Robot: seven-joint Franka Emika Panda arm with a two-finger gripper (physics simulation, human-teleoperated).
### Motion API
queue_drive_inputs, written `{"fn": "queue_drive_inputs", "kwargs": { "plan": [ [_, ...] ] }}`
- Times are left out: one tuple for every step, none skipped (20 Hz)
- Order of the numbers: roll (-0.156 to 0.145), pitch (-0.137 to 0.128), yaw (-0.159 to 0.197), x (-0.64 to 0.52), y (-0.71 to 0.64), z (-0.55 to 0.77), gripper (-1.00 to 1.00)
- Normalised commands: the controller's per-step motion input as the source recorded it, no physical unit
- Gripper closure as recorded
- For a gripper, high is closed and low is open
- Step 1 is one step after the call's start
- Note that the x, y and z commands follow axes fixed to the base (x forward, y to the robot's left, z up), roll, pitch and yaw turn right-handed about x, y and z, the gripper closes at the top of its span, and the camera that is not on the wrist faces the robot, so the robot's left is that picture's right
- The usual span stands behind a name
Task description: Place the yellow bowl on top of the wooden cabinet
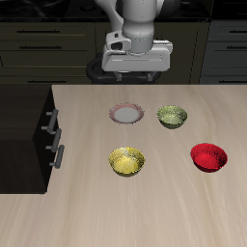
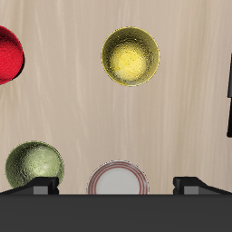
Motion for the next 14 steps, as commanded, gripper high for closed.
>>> {"fn": "queue_drive_inputs", "kwargs": {
  "plan": [
    [-0.020,0.002,0.004,0.19,-0.21,0.03,-1.00],
    [-0.022,-0.014,0.032,0.06,-0.11,0.08,-1.00],
    [-0.038,0.015,-0.013,-0.08,-0.03,-0.03,-1.00],
    [-0.011,-0.014,0.008,0.22,-0.21,0.05,-1.00],
    [-0.035,0.006,-0.009,-0.15,-0.09,-0.04,-1.00],
    [-0.009,0.004,-0.009,0.04,-0.09,-0.01,-1.00],
    [-0.021,-0.019,0.020,0.07,-0.05,-0.02,-1.00],
    [-0.021,0.026,-0.012,0.30,-0.15,-0.01,-1.00],
    [0.020,-0.011,0.022,0.08,0.05,0.05,-1.00],
    [-0.045,0.001,-0.014,-0.08,0.09,0.01,-1.00],
    [0.000,0.006,0.001,0.27,-0.06,0.00,-1.00],
    [0.022,-0.009,-0.004,-0.13,0.13,-0.02,-1.00],
    [-0.020,0.013,-0.009,0.27,-0.10,0.02,-1.00],
    [0.023,-0.012,-0.003,-0.12,0.15,0.01,-1.00]
  ]
}}
